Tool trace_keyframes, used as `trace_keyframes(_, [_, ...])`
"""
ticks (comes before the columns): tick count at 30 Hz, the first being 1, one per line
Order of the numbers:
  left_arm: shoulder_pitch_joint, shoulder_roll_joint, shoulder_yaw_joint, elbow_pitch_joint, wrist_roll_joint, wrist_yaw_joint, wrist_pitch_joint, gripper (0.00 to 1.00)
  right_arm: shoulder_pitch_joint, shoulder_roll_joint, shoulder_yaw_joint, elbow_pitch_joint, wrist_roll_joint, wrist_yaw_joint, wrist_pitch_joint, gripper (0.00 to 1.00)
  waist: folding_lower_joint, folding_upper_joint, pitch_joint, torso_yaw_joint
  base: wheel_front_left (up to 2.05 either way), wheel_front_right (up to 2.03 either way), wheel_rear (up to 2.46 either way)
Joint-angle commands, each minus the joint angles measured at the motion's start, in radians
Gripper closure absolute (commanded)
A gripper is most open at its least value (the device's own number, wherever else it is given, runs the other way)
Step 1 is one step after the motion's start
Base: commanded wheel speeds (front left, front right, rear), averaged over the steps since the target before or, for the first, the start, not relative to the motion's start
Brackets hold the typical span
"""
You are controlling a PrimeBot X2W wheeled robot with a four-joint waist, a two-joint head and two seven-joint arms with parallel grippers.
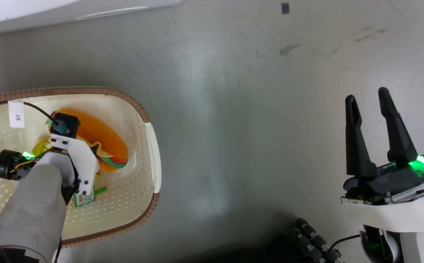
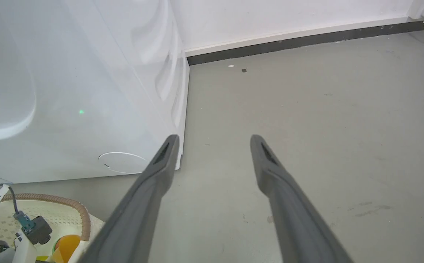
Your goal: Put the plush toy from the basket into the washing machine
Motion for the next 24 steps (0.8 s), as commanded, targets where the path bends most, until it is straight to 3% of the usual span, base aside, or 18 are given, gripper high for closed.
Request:
trace_keyframes(1, [-0.008, 0.004, -0.005, 0.005, 0.001, 0.007, 0.01, 0.0, -0.017, 0.0, 0.001, -0.006, 0.006, 0.001, -0.004, 0.0, 0.0, 0.0, 0.007, -0.005, 0.0, 0.0, 0.0])
trace_keyframes(10, [-0.033, 0.01, -0.026, 0.006, 0.001, 0.011, 0.032, 0.0, -0.019, 0.0, 0.004, -0.024, 0.004, 0.001, -0.004, 0.0, 0.0, 0.0, 0.05, -0.008, 0.0, 0.0, 0.0])
trace_keyframes(11, [-0.034, 0.008, -0.026, 0.006, -0.002, 0.008, 0.034, 0.78, -0.019, 0.0, 0.005, -0.025, 0.003, 0.001, -0.004, 0.0, 0.0, 0.0, 0.052, -0.007, 0.0, 0.0, 0.0])
trace_keyframes(12, [-0.035, 0.006, -0.024, 0.006, -0.007, 0.005, 0.034, 1.0, -0.02, 0.0, 0.004, -0.025, 0.002, 0.001, -0.004, 0.0, 0.0, 0.0, 0.054, -0.006, 0.0, 0.0, 0.0])
trace_keyframes(24, [0.036, -0.029, -0.017, 0.006, -0.061, -0.015, 0.015, 1.0, -0.035, 0.0, 0.008, -0.007, -0.012, 0.001, -0.004, 0.0, 0.0, 0.0, -0.036, 0.004, 0.0, 0.0, 0.0])
